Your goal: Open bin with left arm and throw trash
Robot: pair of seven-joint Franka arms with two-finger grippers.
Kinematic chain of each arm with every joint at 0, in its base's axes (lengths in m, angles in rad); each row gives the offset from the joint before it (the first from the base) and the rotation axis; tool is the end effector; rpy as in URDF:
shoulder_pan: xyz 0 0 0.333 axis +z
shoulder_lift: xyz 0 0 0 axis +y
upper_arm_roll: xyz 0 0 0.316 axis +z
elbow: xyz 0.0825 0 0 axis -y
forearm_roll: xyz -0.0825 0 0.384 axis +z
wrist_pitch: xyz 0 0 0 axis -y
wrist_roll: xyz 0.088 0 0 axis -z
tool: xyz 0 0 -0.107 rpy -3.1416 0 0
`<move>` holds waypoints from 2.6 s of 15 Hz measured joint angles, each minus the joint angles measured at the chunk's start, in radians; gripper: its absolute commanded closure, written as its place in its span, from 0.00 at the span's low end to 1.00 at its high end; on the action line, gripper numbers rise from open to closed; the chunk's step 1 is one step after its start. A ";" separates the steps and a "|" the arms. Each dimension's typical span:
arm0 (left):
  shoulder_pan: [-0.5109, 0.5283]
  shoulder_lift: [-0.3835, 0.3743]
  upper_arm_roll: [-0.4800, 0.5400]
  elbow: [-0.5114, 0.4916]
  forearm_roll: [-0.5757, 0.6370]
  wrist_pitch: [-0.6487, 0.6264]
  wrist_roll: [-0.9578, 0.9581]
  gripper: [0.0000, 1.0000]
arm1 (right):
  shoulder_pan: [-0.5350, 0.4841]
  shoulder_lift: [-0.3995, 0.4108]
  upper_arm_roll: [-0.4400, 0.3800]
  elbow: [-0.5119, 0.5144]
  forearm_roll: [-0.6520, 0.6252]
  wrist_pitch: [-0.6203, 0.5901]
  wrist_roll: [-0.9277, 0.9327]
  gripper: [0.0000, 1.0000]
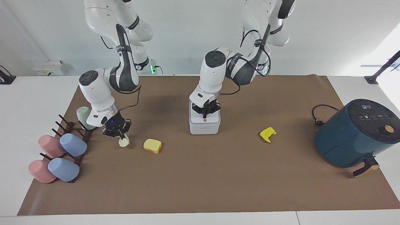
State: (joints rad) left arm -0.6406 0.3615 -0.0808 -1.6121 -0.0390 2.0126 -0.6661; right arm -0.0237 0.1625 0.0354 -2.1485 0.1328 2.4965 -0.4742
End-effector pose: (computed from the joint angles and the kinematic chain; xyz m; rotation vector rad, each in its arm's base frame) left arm 0.5030 -0.4374 0.4221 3.0663 -0.0514 -0.0156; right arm 0.5779 0.0056 0.3445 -3.0186 -0.5902 -0.3116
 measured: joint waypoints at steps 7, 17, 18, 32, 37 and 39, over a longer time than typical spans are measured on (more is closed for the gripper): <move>0.055 -0.156 0.013 0.001 -0.001 -0.194 0.028 1.00 | 0.125 -0.168 0.008 0.011 0.000 -0.197 0.405 1.00; 0.394 -0.339 0.028 -0.056 -0.032 -0.411 0.516 0.08 | 0.446 -0.169 0.014 0.068 0.001 -0.155 1.041 1.00; 0.411 -0.346 0.028 -0.092 -0.032 -0.380 0.544 0.04 | 0.477 -0.161 0.014 0.069 0.001 -0.128 1.095 1.00; 0.479 -0.213 0.029 -0.490 -0.033 0.252 0.760 0.00 | 0.585 -0.059 0.010 0.131 0.133 -0.085 1.252 0.00; 0.492 -0.138 0.029 -0.489 -0.032 0.339 0.816 0.00 | 0.580 -0.059 0.003 0.147 0.140 -0.116 1.252 0.00; 0.491 -0.118 0.025 -0.489 -0.032 0.363 0.817 0.00 | 0.580 -0.059 0.000 0.165 0.137 -0.155 1.251 0.00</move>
State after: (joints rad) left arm -0.1492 0.2440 -0.0559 -2.1007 -0.0715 2.3751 0.1508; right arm 0.5560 0.1038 0.0354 -1.9831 0.2700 2.3414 0.7765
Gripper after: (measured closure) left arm 0.000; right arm 0.075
